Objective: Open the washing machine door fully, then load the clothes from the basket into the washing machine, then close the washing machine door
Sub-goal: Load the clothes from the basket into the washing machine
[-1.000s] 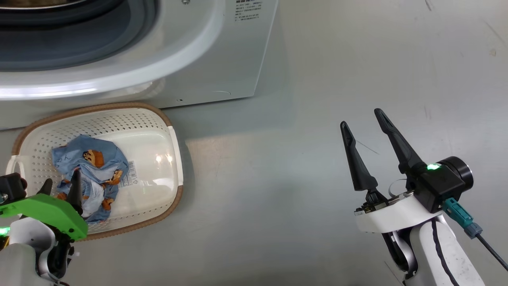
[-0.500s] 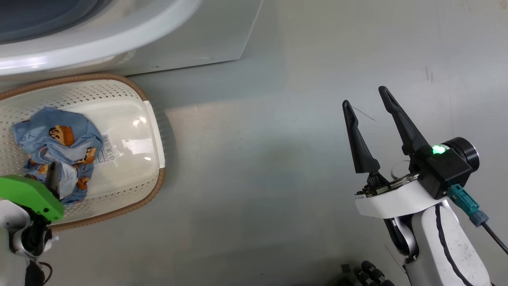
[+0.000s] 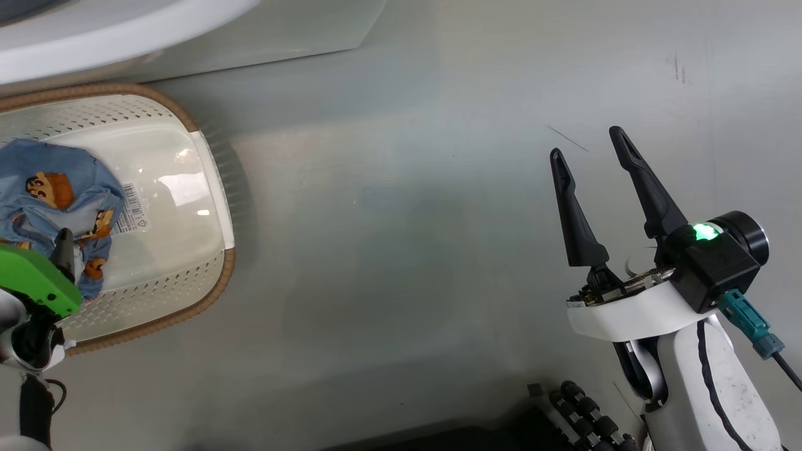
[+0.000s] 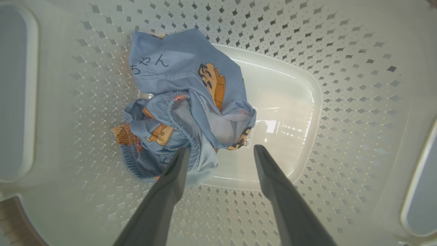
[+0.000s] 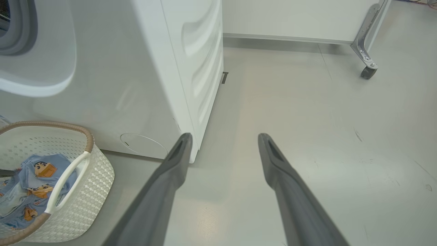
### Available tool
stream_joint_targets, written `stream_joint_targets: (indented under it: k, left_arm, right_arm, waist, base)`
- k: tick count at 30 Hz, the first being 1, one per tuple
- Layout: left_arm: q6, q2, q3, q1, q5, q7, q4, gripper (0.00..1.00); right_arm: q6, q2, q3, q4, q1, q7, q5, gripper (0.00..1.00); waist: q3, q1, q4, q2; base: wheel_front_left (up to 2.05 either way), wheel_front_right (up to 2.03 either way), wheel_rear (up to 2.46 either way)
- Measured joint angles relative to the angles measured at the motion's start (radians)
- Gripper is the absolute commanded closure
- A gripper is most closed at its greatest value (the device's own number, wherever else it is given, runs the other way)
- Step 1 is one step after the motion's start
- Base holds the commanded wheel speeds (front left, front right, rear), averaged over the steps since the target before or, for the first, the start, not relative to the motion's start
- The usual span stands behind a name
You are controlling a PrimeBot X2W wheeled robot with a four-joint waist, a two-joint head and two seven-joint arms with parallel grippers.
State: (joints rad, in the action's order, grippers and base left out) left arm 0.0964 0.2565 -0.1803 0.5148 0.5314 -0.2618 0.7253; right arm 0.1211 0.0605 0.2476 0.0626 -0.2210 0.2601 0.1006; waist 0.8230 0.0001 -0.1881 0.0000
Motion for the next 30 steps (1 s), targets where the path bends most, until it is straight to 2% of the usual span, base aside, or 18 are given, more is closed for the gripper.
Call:
stream_joint_targets:
  k: [5, 19, 30]
  left_arm:
    - [0.0, 0.02, -0.002, 0.037, 0.0, 0.01, 0.036, 0.0]
    - [0.0, 0.024, -0.003, 0.151, 0.0, 0.049, 0.114, 0.0]
    - [0.003, 0.025, 0.014, 0.189, -0.003, 0.091, 0.186, 0.0]
  right_arm:
    - [-0.005, -0.001, -0.009, 0.014, 0.0, 0.0, -0.016, 0.0]
    - [-0.019, -0.002, -0.034, 0.058, 0.004, 0.0, -0.033, 0.0]
    - [-0.026, -0.001, -0.045, 0.072, 0.006, 0.0, -0.042, 0.0]
  waist:
    - [0.038, 0.0, -0.003, 0.0]
    - [0.13, 0.0, 0.009, 0.0]
    - [0.156, -0.0001, 0.024, 0.0]
  base:
    - [0.0, 0.0, 0.0]
    - [0.0, 0.0, 0.0]
    - [0.0, 0.0, 0.0]
